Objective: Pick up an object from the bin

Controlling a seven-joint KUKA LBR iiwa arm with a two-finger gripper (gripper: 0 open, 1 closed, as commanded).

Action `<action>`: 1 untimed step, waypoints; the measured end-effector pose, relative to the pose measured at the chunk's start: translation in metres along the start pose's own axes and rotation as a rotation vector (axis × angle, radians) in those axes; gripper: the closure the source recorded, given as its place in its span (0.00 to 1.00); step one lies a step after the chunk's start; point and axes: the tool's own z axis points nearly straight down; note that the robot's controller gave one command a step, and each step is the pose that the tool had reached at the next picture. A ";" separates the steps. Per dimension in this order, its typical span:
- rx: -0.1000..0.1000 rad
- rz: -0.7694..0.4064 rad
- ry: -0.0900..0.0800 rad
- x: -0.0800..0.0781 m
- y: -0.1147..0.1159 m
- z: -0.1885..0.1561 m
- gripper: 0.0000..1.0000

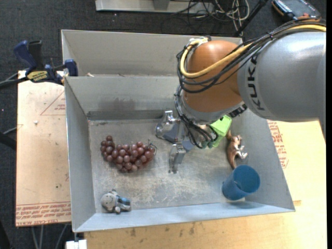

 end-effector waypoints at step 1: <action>-0.004 -0.123 -0.004 -0.011 0.004 0.047 0.00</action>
Offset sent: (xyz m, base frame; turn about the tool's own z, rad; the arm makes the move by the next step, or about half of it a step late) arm 0.0060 0.0322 -0.1134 -0.2602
